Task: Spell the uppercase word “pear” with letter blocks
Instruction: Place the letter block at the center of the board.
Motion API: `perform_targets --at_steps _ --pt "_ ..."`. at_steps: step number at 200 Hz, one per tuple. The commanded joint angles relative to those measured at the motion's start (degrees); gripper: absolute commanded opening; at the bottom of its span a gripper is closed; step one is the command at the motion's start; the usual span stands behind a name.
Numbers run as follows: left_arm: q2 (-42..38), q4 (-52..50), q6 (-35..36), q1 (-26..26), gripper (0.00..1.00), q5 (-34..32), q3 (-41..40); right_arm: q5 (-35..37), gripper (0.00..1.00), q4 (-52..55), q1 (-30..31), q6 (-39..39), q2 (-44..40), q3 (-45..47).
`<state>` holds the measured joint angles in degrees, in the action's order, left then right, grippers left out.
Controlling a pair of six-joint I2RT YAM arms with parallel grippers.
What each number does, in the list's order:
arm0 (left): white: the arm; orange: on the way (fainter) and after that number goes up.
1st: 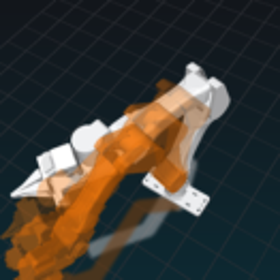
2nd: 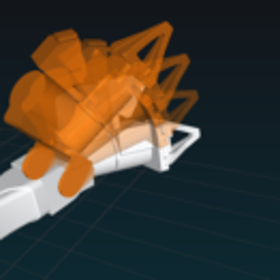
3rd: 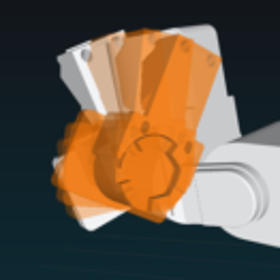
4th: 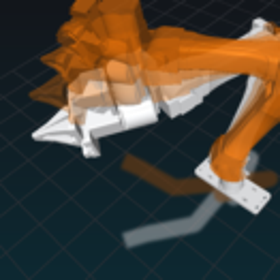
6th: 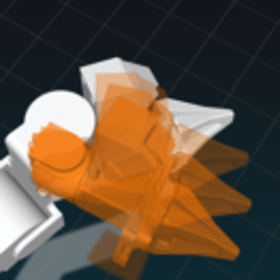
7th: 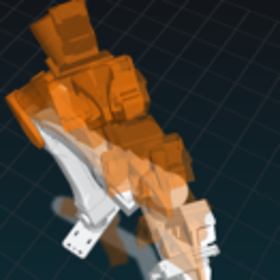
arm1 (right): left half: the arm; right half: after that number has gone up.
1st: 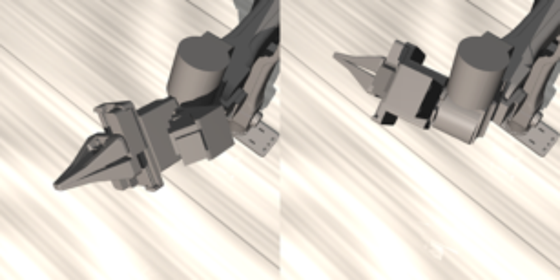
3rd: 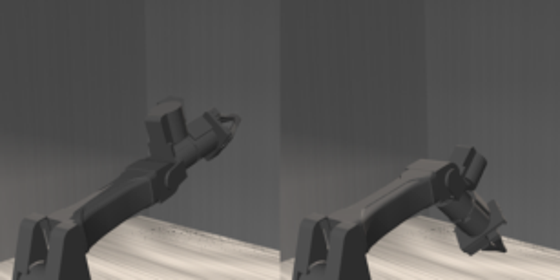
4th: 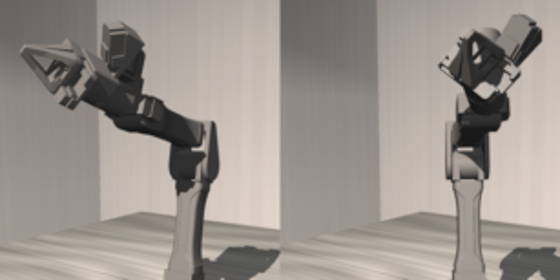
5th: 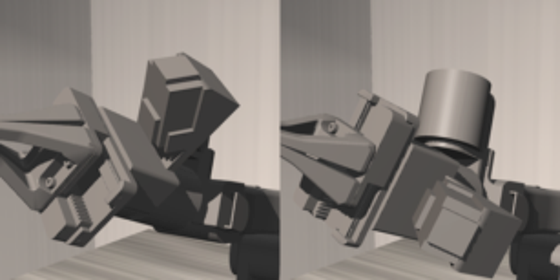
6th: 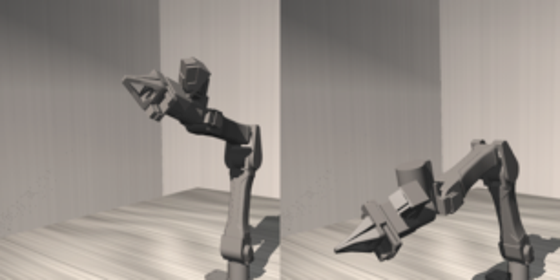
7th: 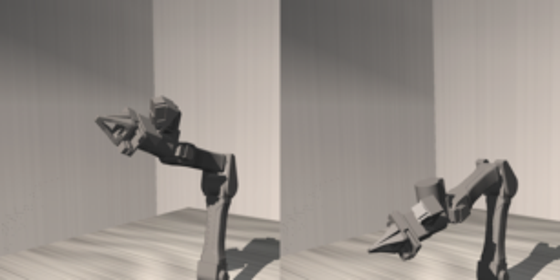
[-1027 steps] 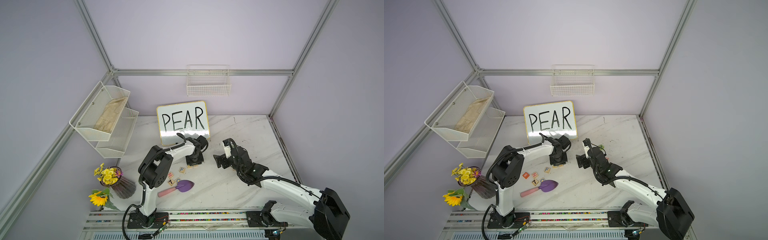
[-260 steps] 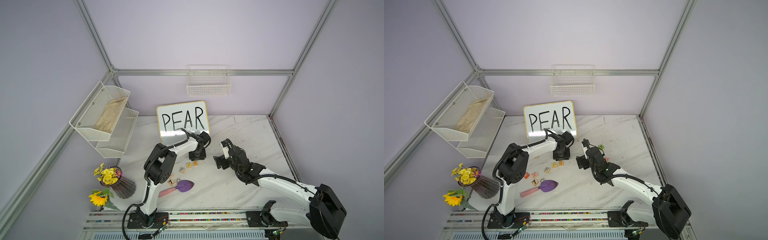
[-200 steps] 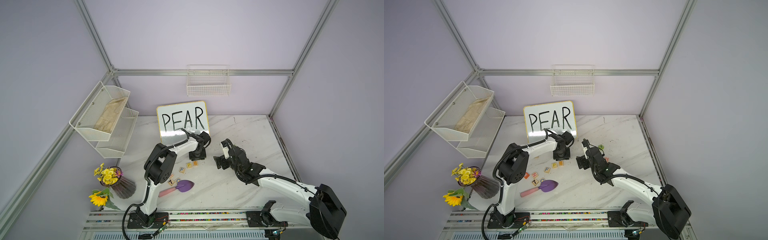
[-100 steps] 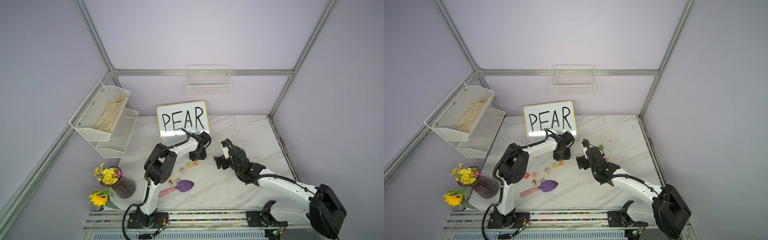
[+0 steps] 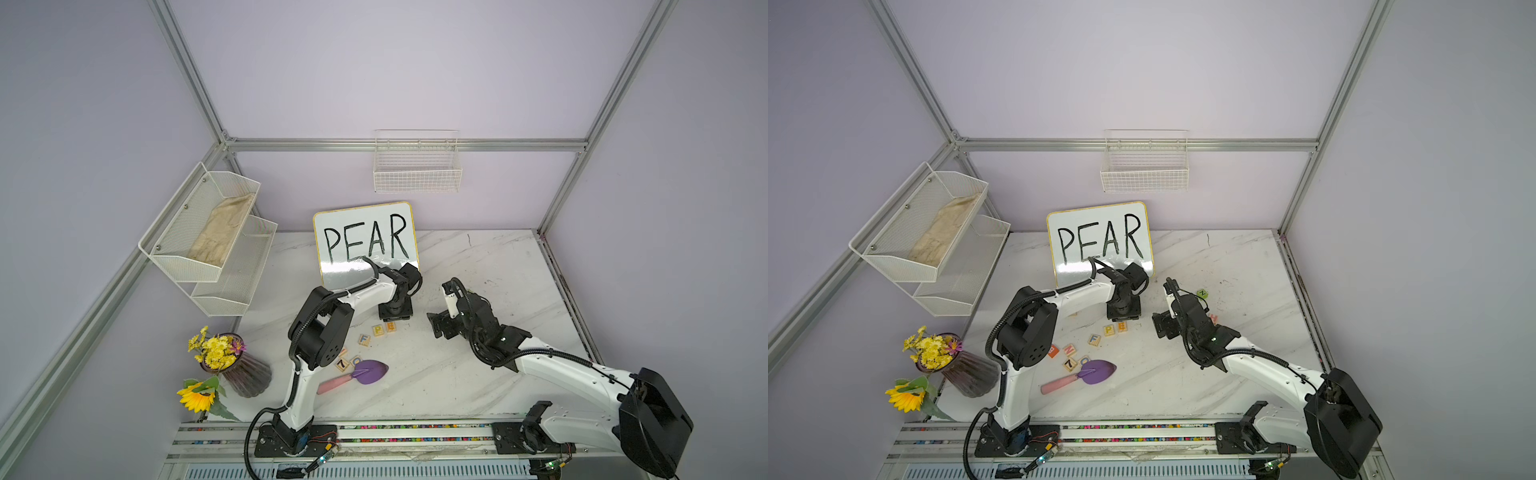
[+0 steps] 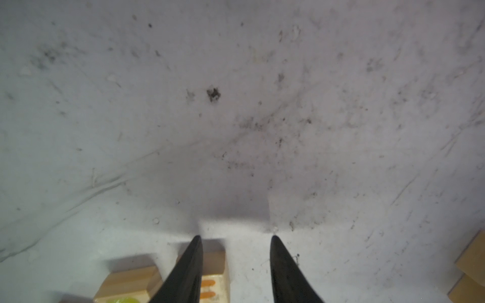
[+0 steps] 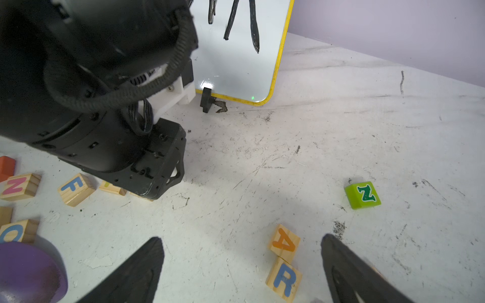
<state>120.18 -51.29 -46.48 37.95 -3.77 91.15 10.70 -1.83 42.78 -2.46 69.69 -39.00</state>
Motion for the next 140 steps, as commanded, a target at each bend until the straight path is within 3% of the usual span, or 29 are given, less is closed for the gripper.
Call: perform_targets --at_steps 1,140 --pt "-2.76 0.57 -0.02 0.11 0.42 -0.8 -0.2 0.3 0.96 0.59 -0.07 0.61 0.39 -1.87" --pt "-4.27 0.14 0.46 0.11 0.42 -1.61 0.45 0.38 0.96 0.85 -0.07 0.8 0.47 -2.06"
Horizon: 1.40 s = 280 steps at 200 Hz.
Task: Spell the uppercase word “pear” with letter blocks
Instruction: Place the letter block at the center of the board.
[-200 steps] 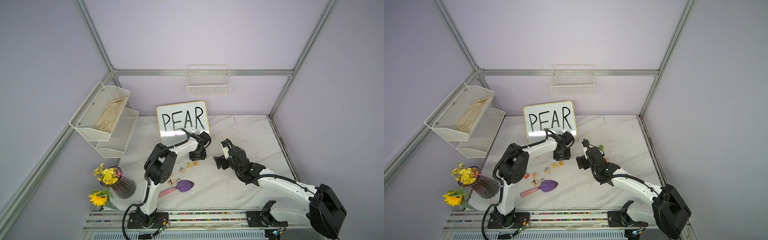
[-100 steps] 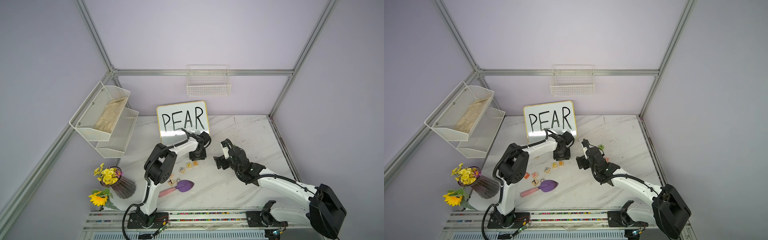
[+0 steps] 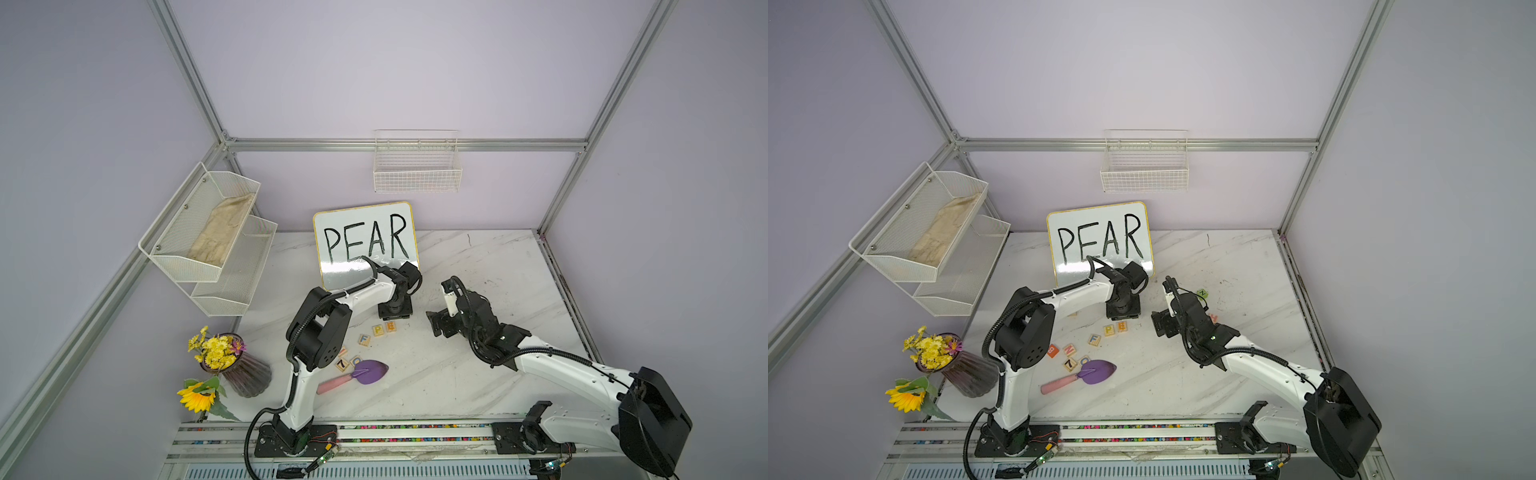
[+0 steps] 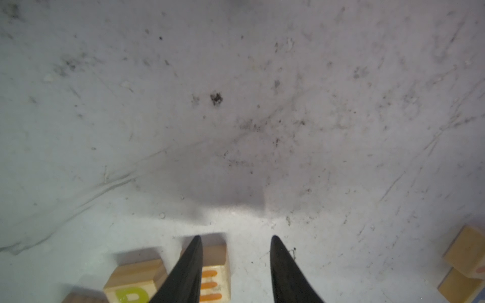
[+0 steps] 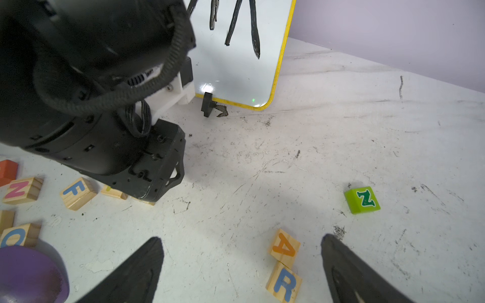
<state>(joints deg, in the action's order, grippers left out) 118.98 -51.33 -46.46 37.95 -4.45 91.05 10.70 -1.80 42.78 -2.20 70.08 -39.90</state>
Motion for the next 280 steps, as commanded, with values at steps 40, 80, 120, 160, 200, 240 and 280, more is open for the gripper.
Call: perform_targets --at_steps 40,80,120,160,200,240,280 --pt "-3.53 0.26 0.45 0.49 0.42 0.57 1.34 0.7 0.96 0.68 -0.07 0.49 -0.5 -0.97" --pt "-2.28 0.4 -0.34 2.33 0.42 1.89 1.81 0.64 0.96 0.87 -0.07 0.52 -0.64 -0.84" --pt "-1.38 0.92 -0.74 2.65 0.42 2.27 1.62 0.82 0.96 1.06 -0.07 0.49 -1.2 -0.71" --pt "-0.46 1.45 -1.35 2.65 0.43 2.16 1.11 0.9 0.96 1.08 -0.07 0.36 -1.54 -0.53" --pt "-0.24 1.94 -1.96 2.65 0.42 1.83 0.3 0.91 0.96 1.1 -0.07 0.45 -1.6 -0.48" --pt "-0.24 1.94 -2.15 2.66 0.42 1.45 -0.6 0.91 0.96 0.98 -0.07 0.51 -1.4 -0.53" --pt "-0.33 1.94 -2.31 2.61 0.43 1.03 -1.29 0.84 0.96 1.01 -0.07 0.5 -1.25 -0.55"
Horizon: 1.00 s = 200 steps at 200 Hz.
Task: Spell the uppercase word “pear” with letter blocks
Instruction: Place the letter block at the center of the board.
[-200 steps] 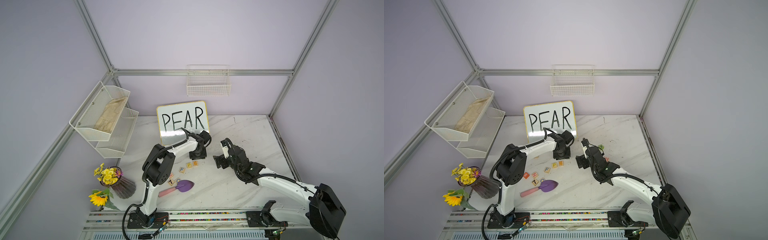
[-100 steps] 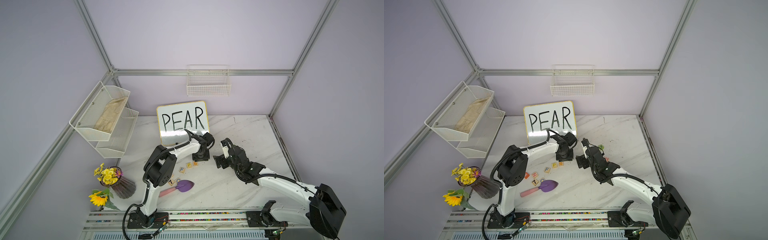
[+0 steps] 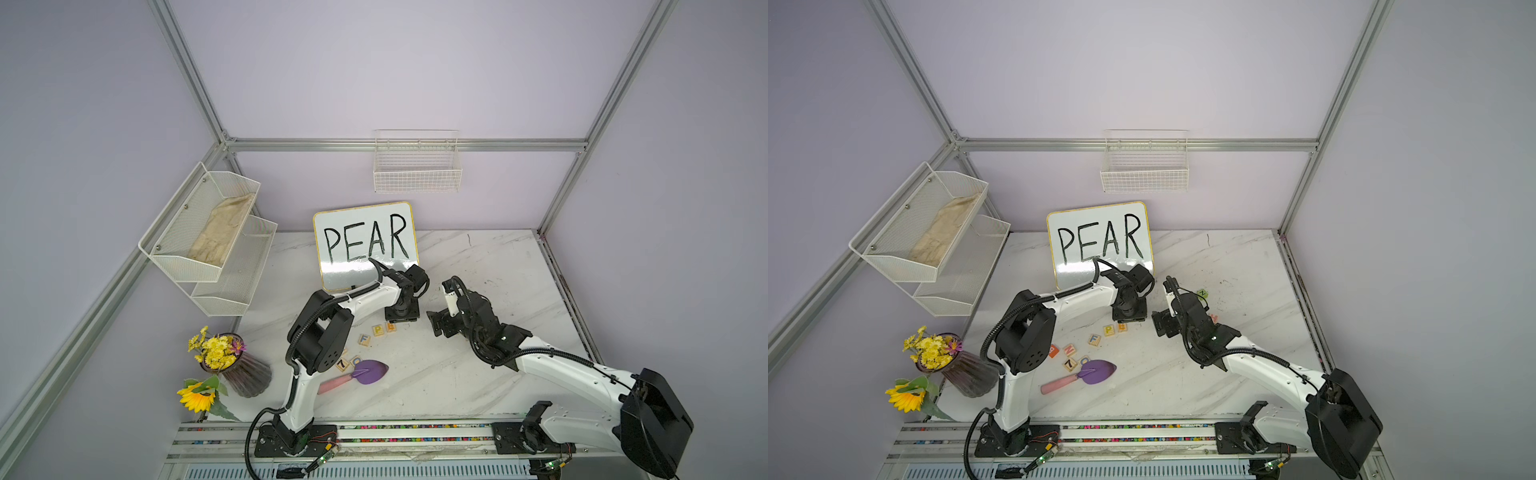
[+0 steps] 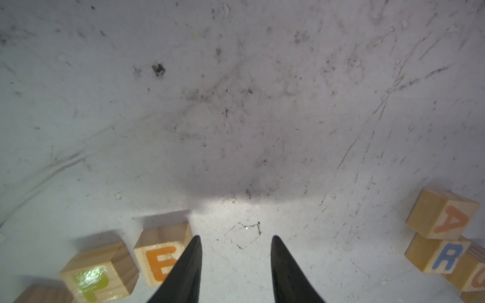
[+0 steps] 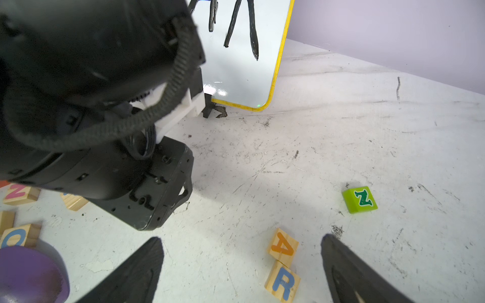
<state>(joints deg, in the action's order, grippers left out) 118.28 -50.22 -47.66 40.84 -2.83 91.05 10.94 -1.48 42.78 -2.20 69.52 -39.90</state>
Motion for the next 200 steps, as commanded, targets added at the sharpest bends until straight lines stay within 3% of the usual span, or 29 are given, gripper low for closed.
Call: perform_targets --at_steps 1,200 --pt "0.37 0.82 -1.11 -0.3 0.43 -0.59 -1.25 0.63 0.96 0.68 -0.07 0.51 -0.69 -0.58" --pt "0.2 1.66 -1.74 -0.48 0.42 -0.31 -3.68 0.41 0.96 0.78 -0.07 0.41 -0.53 -0.71"
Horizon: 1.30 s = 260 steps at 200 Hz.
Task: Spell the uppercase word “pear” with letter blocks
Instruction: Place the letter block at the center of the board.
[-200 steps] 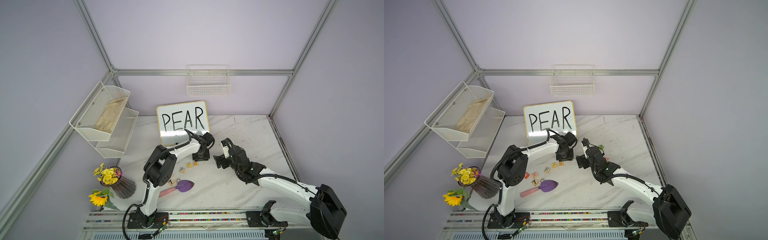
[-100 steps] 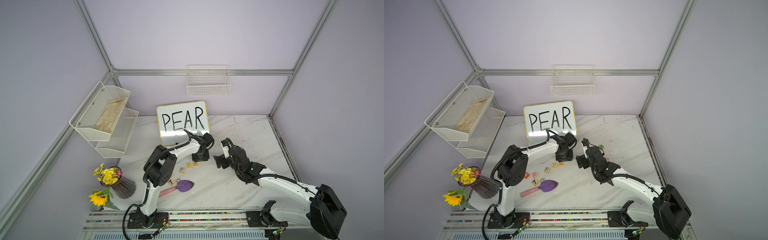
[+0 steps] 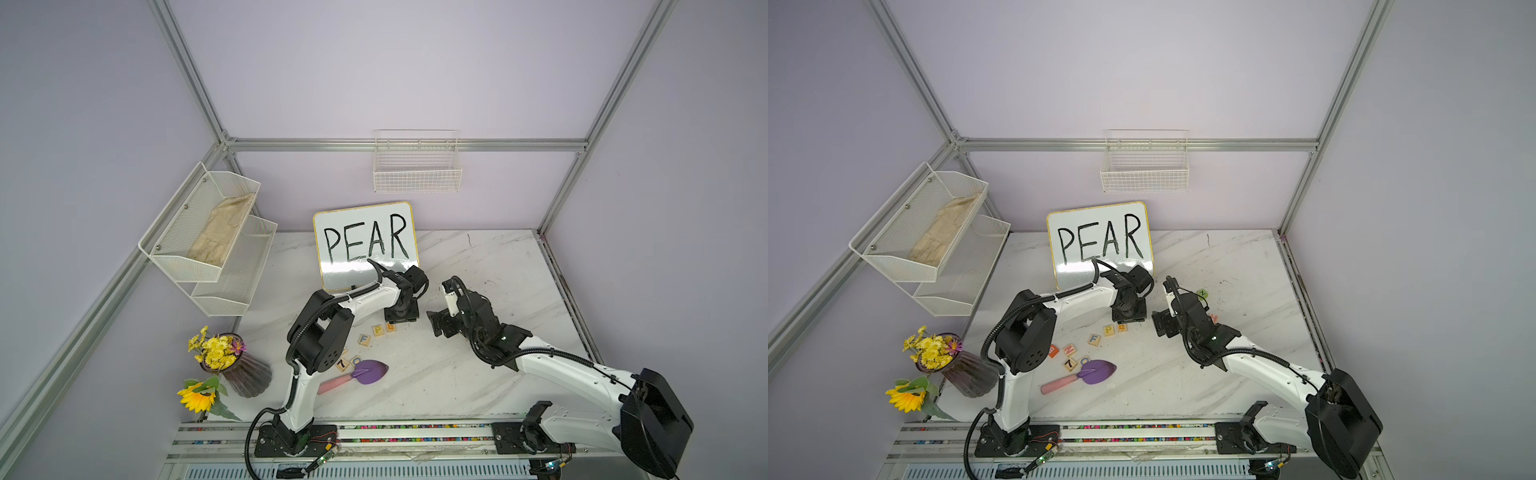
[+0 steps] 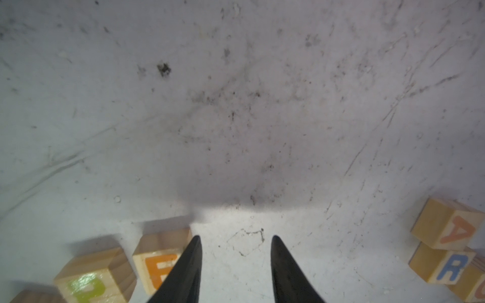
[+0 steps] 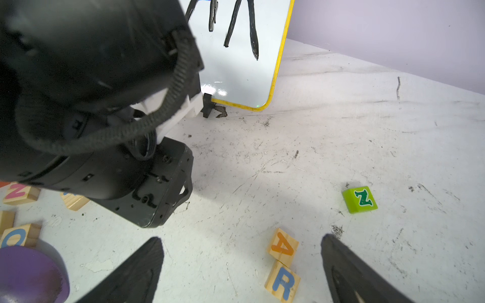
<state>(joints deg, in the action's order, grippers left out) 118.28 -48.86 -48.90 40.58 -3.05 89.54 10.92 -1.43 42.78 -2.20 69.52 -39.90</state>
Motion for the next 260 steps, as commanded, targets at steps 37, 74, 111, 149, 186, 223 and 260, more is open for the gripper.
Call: perform_targets --at_steps 37,74,111,149,186,223,260 --pt "0.1 0.27 -0.4 -0.3 0.42 -0.47 -2.09 0.33 0.95 0.72 -0.07 0.36 -0.44 -0.75" --pt "0.37 0.6 -0.24 -0.32 0.42 0.04 -1.67 0.38 0.96 0.73 -0.07 0.37 -0.38 -0.79" --pt "0.29 0.96 0.26 -0.32 0.42 0.48 0.04 0.33 0.96 0.72 -0.07 0.37 -0.06 -0.97" --pt "-1.64 1.52 0.52 -0.32 0.42 0.72 2.28 0.42 0.96 0.81 -0.07 0.55 -0.09 -1.23" --pt "-7.28 2.8 0.89 -0.69 0.45 -2.09 2.31 -0.66 0.96 -0.22 -0.07 0.79 -1.27 -1.09" --pt "-11.6 -0.11 1.11 -3.65 0.46 -3.84 -1.24 -0.85 0.96 -1.03 -0.07 1.1 -2.0 -1.63" --pt "-16.91 -0.26 -0.83 -4.78 0.46 -3.1 -9.53 -1.67 0.96 -1.55 -0.07 1.11 -0.5 -2.19"
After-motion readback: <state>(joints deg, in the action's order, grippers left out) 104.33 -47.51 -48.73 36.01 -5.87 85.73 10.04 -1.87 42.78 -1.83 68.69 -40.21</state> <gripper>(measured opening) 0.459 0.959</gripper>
